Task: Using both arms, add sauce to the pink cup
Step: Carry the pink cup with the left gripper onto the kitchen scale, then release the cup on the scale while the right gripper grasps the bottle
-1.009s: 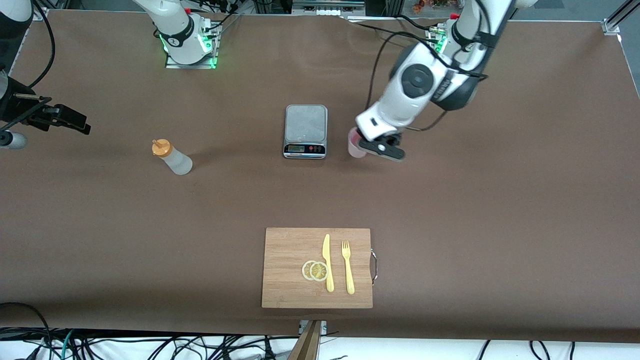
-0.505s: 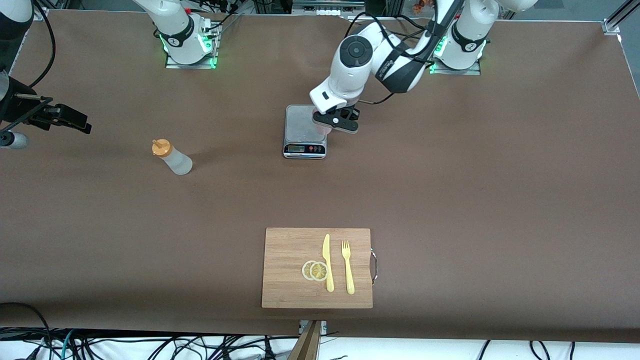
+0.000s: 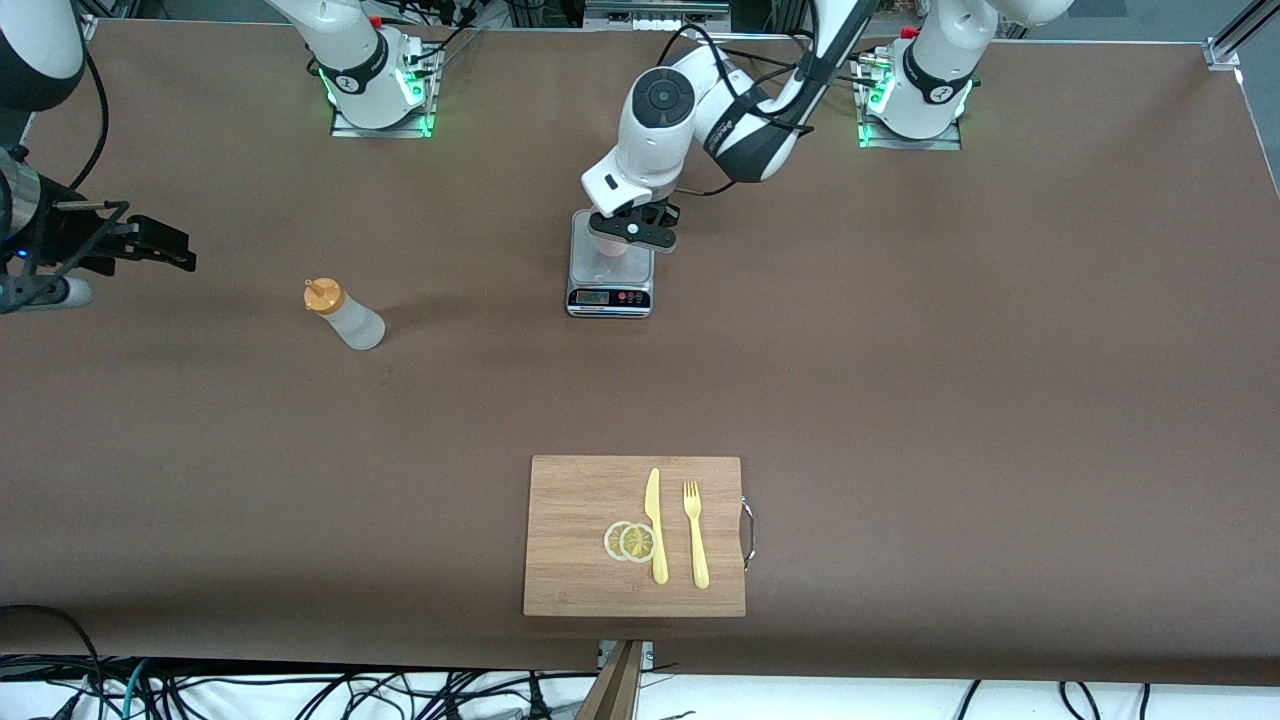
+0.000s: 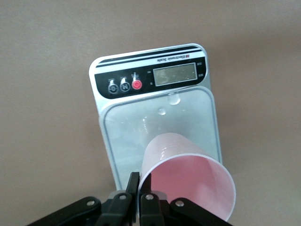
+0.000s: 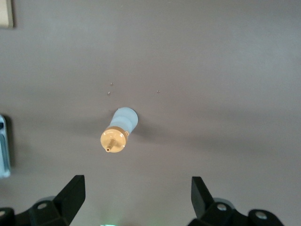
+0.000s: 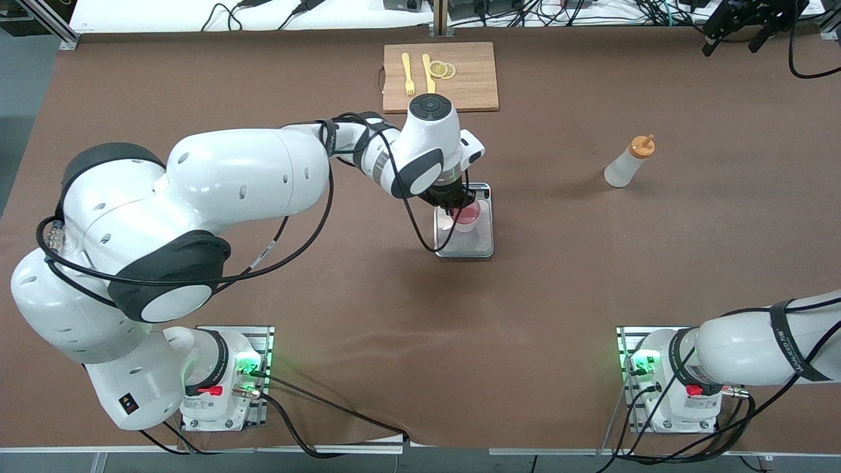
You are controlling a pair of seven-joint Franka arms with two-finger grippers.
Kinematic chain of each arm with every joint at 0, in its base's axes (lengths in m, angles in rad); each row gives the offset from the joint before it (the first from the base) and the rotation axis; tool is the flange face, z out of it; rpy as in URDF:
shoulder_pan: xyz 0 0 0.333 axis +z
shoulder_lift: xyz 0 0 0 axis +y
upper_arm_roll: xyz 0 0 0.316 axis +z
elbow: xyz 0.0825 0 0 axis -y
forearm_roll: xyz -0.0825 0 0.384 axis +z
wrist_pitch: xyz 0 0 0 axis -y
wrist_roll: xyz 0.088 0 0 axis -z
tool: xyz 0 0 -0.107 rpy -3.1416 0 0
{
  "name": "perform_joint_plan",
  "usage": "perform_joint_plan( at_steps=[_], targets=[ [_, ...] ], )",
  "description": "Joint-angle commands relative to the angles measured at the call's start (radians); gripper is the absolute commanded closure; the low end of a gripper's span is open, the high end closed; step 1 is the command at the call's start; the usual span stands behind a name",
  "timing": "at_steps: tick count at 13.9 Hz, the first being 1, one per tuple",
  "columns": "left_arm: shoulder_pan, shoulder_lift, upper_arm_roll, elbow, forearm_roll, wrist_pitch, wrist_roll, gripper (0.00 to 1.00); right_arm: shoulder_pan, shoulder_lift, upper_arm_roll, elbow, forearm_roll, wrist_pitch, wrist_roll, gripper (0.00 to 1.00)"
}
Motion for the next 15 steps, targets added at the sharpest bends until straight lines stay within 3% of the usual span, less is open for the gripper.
perform_joint_plan(
  at_steps=[1, 6, 7, 8, 9, 12, 15],
  targets=[
    [-0.017, 0.029, 0.018, 0.034, -0.021, -0.005, -0.011, 1.0, -0.028, 0.039, -0.002, -0.002, 0.024, -0.002, -0.228, 0.0],
    [-0.015, 0.052, 0.019, 0.036, -0.019, -0.005, -0.011, 0.97, -0.152, 0.094, -0.005, -0.034, 0.243, -0.005, -0.748, 0.0],
    [-0.014, 0.054, 0.024, 0.037, -0.022, -0.005, -0.013, 0.64, -0.177, 0.118, -0.005, -0.042, 0.306, -0.007, -0.87, 0.0],
    [-0.009, 0.048, 0.028, 0.039, -0.024, -0.007, -0.01, 0.17, -0.208, 0.147, -0.006, -0.056, 0.379, -0.01, -1.025, 0.0],
    [-0.006, 0.039, 0.036, 0.042, -0.024, -0.007, -0.008, 0.0, -0.228, 0.178, -0.006, -0.069, 0.436, -0.016, -1.142, 0.0],
    [-0.002, 0.025, 0.056, 0.143, -0.063, -0.146, -0.014, 0.0, -0.303, 0.267, -0.006, -0.106, 0.574, -0.039, -1.432, 0.0],
    [0.021, -0.032, 0.119, 0.217, -0.068, -0.308, -0.008, 0.0, -0.361, 0.391, -0.008, -0.111, 0.711, -0.082, -1.71, 0.0]
  ],
)
